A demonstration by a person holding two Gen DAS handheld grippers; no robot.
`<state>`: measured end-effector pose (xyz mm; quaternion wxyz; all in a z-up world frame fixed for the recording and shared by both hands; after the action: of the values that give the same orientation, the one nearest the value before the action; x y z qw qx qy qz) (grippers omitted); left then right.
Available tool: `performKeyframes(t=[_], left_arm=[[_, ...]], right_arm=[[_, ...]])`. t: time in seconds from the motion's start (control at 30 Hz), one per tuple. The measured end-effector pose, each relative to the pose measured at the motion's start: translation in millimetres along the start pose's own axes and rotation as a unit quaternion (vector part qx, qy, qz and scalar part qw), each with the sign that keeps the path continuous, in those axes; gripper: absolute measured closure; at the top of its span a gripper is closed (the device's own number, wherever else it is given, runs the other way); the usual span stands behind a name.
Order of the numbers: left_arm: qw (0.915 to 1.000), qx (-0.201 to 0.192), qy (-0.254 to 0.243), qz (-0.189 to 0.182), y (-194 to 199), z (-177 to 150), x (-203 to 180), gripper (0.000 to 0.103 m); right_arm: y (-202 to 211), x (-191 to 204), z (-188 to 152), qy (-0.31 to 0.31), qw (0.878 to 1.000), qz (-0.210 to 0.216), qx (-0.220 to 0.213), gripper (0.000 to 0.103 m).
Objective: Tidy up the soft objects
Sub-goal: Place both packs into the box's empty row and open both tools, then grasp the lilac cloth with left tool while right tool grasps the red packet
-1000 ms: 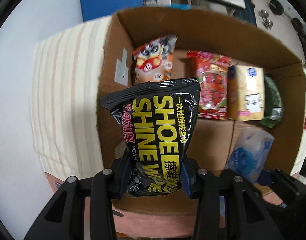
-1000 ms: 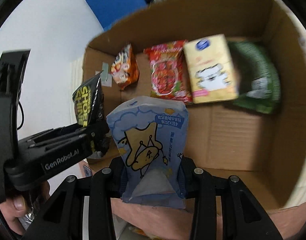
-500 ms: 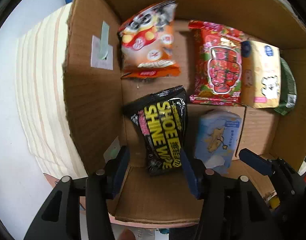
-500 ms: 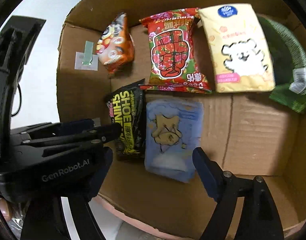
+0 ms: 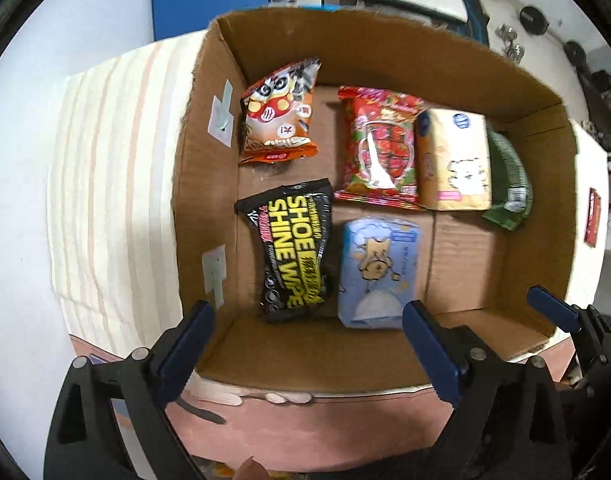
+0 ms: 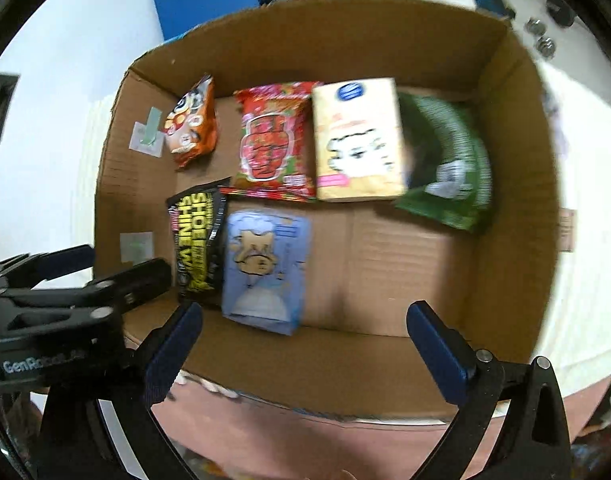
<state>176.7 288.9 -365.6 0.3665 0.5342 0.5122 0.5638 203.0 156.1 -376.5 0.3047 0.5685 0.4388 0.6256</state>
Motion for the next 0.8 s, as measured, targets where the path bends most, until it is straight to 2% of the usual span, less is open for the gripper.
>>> performKeyframes(t=[0.13,0.3,0.5,0.6,0.7,0.8], left_arm=[[0.9987,-0.045,0.018,0.012,20,-11,-1,0.007],[0.9955,-0.089,0.027,0.012,44,-25,-7,0.007],[0.9883,-0.149,0.019,0.025,101,-20,-36,0.007],[0.9852,-0.171,0.002,0.014,133,-3,-71,0.007],[0.9816,-0.189,-0.027,0.007,158,19,-120,0.007],[0.9802,-0.185,-0.071,0.004,163,45,-178,0.007]], right_arm=[[5,-6,-2,0.012,1.000,-0.014,-0.014,0.000],[36,-11,-19,0.029,0.999,-0.020,-0.037,0.000],[82,-18,-34,0.028,0.996,0.035,-0.072,0.000],[113,-42,-35,0.008,0.994,0.050,-0.102,0.000],[153,-87,-33,-0.023,0.990,0.044,-0.133,0.000],[185,-140,-30,-0.055,0.986,0.020,-0.156,0.000]])
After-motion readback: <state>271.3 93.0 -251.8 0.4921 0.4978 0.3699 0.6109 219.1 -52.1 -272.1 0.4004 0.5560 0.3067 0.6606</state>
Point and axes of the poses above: each gripper's, at about its wrist camera, not at the fingertips, and y roughly against the way its jaws point, x to its left, z to its top, the point moved 9 cm from there along -y, roughly the way its jaws point, and after that the axes turned 14 degrees about z, right-handed, at the moved point
